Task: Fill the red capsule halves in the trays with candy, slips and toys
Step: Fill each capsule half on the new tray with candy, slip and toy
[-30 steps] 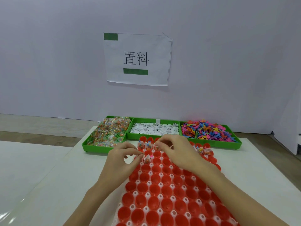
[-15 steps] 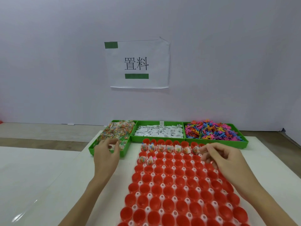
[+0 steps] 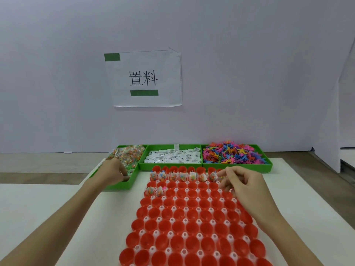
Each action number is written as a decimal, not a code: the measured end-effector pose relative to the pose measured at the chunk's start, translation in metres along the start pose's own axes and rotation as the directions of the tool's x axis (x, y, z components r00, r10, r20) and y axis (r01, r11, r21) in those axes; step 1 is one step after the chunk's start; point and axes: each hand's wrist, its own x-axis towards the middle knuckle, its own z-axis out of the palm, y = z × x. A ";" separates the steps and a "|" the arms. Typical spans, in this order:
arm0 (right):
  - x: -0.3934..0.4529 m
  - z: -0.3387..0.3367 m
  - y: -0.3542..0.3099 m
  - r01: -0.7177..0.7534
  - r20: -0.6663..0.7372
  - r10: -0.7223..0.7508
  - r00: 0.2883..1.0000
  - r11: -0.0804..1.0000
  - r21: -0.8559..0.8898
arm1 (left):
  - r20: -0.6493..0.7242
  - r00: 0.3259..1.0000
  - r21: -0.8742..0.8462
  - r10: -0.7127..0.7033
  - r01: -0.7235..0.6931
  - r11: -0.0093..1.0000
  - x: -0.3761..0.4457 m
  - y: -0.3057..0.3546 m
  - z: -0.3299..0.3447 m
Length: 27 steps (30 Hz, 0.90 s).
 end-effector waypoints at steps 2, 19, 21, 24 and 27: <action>0.000 -0.001 -0.002 0.000 -0.005 0.000 1.000 1.000 -0.003 | -0.029 0.999 -0.038 -0.026 0.025 0.999 -0.002 0.000 0.000; -0.001 0.000 0.000 -0.041 0.012 0.042 0.999 0.999 -0.025 | -0.466 0.876 -0.607 -0.123 -0.216 0.765 -0.061 0.020 0.018; -0.002 0.002 0.000 -0.039 0.032 0.040 0.999 0.999 -0.035 | -0.410 0.901 -0.739 -0.145 -0.235 0.632 -0.076 0.033 0.026; -0.004 0.004 0.000 -0.029 0.063 0.033 0.997 0.997 -0.066 | -0.343 0.930 -0.847 -0.131 -0.246 0.472 -0.090 0.046 0.035; -0.005 0.007 -0.003 -0.005 0.090 0.017 0.996 0.991 -0.132 | -0.317 0.946 -0.885 -0.063 -0.272 0.377 -0.097 0.050 0.036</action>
